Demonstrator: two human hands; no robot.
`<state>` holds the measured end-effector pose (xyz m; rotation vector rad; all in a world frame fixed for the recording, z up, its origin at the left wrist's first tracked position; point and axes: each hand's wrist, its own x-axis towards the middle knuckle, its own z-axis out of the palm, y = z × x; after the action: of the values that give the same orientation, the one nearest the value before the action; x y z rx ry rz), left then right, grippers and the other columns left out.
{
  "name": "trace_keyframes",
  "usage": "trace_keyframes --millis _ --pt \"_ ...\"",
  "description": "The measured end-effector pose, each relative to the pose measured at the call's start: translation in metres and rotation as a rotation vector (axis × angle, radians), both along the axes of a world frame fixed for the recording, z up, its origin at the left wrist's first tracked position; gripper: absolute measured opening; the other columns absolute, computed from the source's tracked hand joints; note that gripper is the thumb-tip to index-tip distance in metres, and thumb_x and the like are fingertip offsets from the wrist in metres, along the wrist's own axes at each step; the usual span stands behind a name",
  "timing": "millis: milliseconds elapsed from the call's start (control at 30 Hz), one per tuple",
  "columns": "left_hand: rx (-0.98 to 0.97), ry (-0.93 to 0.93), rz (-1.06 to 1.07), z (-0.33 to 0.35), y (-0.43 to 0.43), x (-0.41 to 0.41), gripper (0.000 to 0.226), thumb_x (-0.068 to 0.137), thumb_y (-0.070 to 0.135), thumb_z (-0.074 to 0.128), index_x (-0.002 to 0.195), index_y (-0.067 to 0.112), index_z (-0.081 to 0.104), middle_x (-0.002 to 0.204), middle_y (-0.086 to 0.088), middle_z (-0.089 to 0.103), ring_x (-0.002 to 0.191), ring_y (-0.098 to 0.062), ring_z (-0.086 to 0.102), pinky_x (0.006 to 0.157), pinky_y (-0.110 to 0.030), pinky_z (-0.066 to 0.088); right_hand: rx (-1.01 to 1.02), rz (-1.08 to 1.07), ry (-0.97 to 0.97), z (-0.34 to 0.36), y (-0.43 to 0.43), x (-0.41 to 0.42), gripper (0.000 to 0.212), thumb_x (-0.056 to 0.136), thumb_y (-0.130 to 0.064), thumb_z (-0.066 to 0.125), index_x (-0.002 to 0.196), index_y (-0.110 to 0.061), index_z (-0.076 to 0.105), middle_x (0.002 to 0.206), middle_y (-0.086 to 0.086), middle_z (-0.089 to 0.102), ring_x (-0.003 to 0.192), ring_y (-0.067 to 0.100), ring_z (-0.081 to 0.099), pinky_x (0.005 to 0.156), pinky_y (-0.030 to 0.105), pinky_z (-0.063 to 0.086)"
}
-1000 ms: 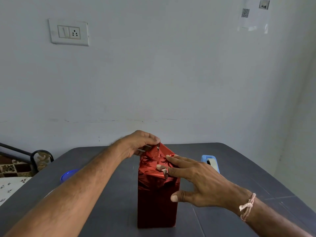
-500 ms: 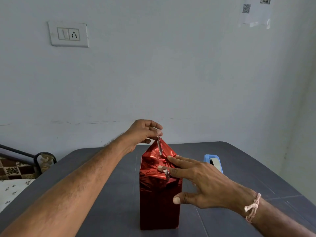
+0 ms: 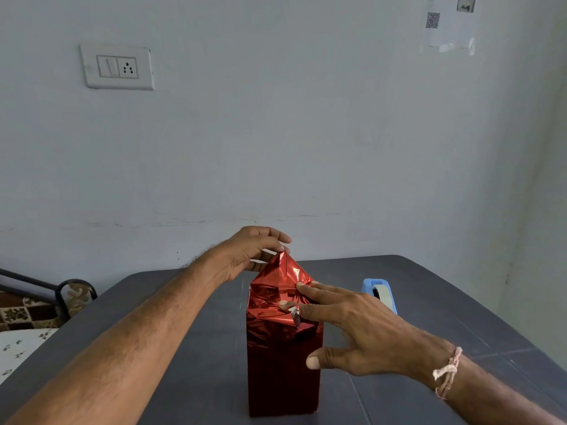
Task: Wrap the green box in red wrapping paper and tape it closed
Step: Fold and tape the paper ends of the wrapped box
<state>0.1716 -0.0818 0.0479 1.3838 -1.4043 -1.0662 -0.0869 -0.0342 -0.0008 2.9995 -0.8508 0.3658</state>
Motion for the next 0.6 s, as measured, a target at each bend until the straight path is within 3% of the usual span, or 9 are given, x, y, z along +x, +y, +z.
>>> trace_keyframes --millis 167,400,533,600 --pt "-0.001 0.051 0.033 -0.001 0.000 0.003 0.037 0.089 0.037 0.076 0.116 0.011 0.074 0.099 -0.006 0.075 0.082 -0.016 0.070 0.073 -0.030 0.058 0.007 -0.004 0.002 0.001 0.000 0.000 0.082 0.083 -0.083 0.052 0.155 -0.050 0.028 0.167 -0.020 0.010 0.155 0.003 0.010 0.121 0.048 0.033" --pt "-0.037 -0.001 0.054 -0.003 -0.003 0.002 0.025 0.087 0.006 0.078 0.111 0.013 0.075 0.087 -0.003 0.075 0.079 -0.013 0.069 0.072 -0.027 0.058 0.006 -0.006 0.016 0.000 -0.001 0.000 0.083 0.083 -0.084 0.050 0.155 -0.051 0.025 0.167 -0.021 0.008 0.155 0.003 0.009 0.121 0.048 0.031" --pt "-0.088 -0.002 0.129 -0.011 -0.005 0.002 0.025 0.086 0.005 0.079 0.110 0.013 0.074 0.094 -0.007 0.077 0.082 -0.013 0.070 0.072 -0.026 0.057 0.003 -0.007 0.008 0.000 -0.001 0.001 0.083 0.083 -0.084 0.051 0.155 -0.049 0.027 0.167 -0.020 0.009 0.155 0.003 0.009 0.120 0.051 0.033" --pt "-0.229 -0.050 0.254 -0.016 -0.001 0.001 0.016 0.092 0.014 0.075 0.108 0.015 0.072 0.098 -0.004 0.075 0.088 -0.012 0.068 0.071 -0.025 0.053 0.006 -0.003 0.008 0.000 -0.001 0.000 0.082 0.083 -0.083 0.051 0.155 -0.051 0.026 0.167 -0.019 0.010 0.155 0.004 0.010 0.120 0.050 0.034"
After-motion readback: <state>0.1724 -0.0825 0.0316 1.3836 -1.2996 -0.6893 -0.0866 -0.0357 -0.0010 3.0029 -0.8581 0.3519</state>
